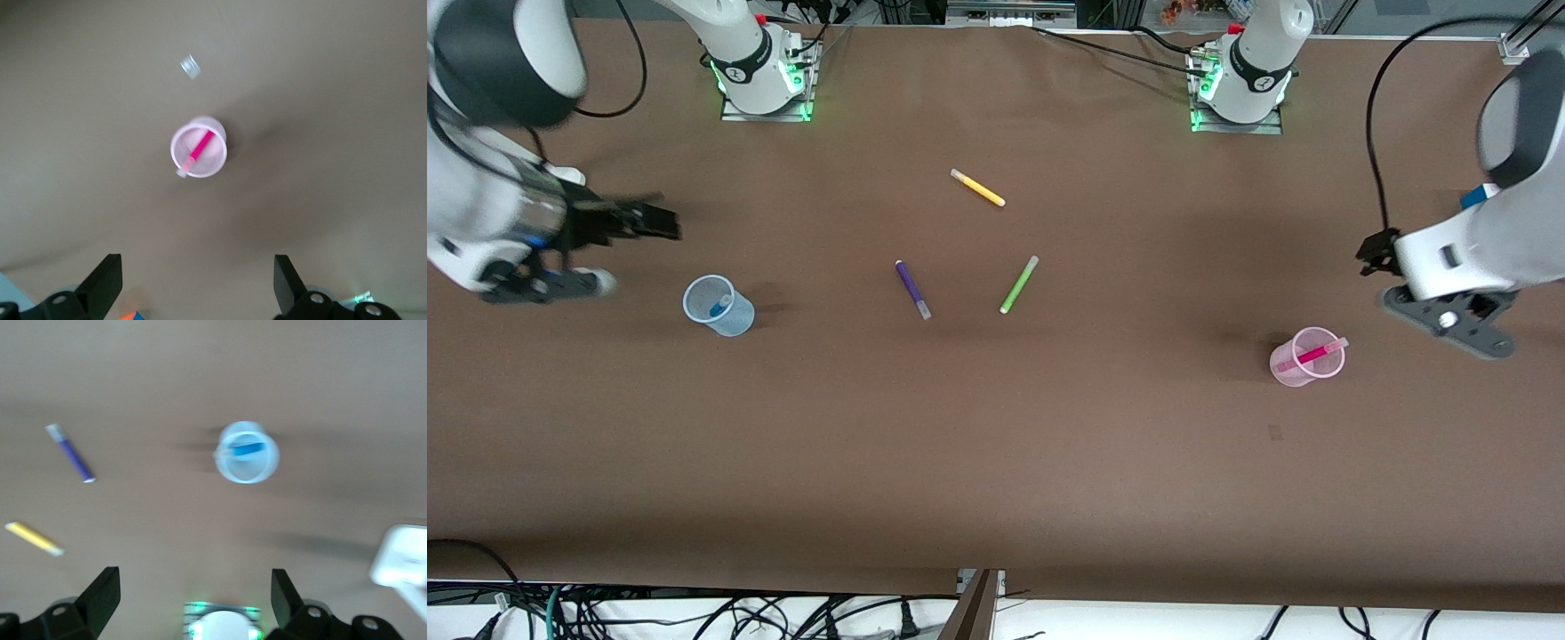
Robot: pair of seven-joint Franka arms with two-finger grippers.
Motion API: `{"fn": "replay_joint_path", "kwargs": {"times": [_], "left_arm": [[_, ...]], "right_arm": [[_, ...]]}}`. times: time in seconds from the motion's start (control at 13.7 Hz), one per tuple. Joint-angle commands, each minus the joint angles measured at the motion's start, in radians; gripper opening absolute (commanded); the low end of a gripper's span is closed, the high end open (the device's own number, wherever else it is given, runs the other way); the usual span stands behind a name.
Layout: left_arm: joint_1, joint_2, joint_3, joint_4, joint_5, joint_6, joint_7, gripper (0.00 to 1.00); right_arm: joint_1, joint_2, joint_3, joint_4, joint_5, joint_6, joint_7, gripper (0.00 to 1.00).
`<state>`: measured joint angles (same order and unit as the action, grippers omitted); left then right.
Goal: Place pink and blue markers in matching cups
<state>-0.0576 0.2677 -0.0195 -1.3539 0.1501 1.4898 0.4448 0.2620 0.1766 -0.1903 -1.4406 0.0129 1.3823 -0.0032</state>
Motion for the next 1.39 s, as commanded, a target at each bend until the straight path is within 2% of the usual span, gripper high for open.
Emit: {"fn": "replay_joint_path", "kwargs": {"times": [0.0, 0.29, 0.59, 0.8, 1.02, 1.1, 1.17, 1.32], "left_arm": [[0.001, 0.022, -0.008, 0.082, -0.021, -0.020, -0.031, 1.00], [0.010, 0.024, -0.008, 0.081, -0.049, -0.019, -0.038, 1.00], [0.010, 0.021, -0.010, 0.078, -0.055, -0.017, -0.051, 1.00], [0.010, 0.022, -0.007, 0.079, -0.118, -0.016, -0.064, 1.00], [0.027, -0.008, -0.011, 0.041, -0.127, -0.013, -0.133, 1.00], [0.028, -0.027, -0.016, 0.013, -0.129, -0.010, -0.161, 1.00], [0.030, -0.072, -0.016, -0.057, -0.135, 0.036, -0.169, 1.00], [0.044, -0.218, -0.016, -0.291, -0.141, 0.186, -0.176, 1.00]], "right_arm": [[-0.092, -0.135, 0.083, -0.059, -0.070, -0.005, 0.017, 1.00], [-0.156, -0.224, 0.081, -0.106, -0.035, -0.026, 0.026, 1.00], [-0.155, -0.192, 0.075, -0.089, -0.033, -0.063, 0.054, 1.00], [-0.153, -0.180, 0.075, -0.055, -0.034, -0.069, 0.048, 1.00], [-0.153, -0.180, 0.075, -0.055, -0.034, -0.068, 0.049, 1.00], [-0.155, -0.180, 0.075, -0.055, -0.034, -0.068, 0.049, 1.00], [-0.156, -0.178, 0.075, -0.055, -0.034, -0.066, 0.046, 1.00], [-0.155, -0.175, 0.075, -0.053, -0.034, -0.066, 0.046, 1.00]]}}
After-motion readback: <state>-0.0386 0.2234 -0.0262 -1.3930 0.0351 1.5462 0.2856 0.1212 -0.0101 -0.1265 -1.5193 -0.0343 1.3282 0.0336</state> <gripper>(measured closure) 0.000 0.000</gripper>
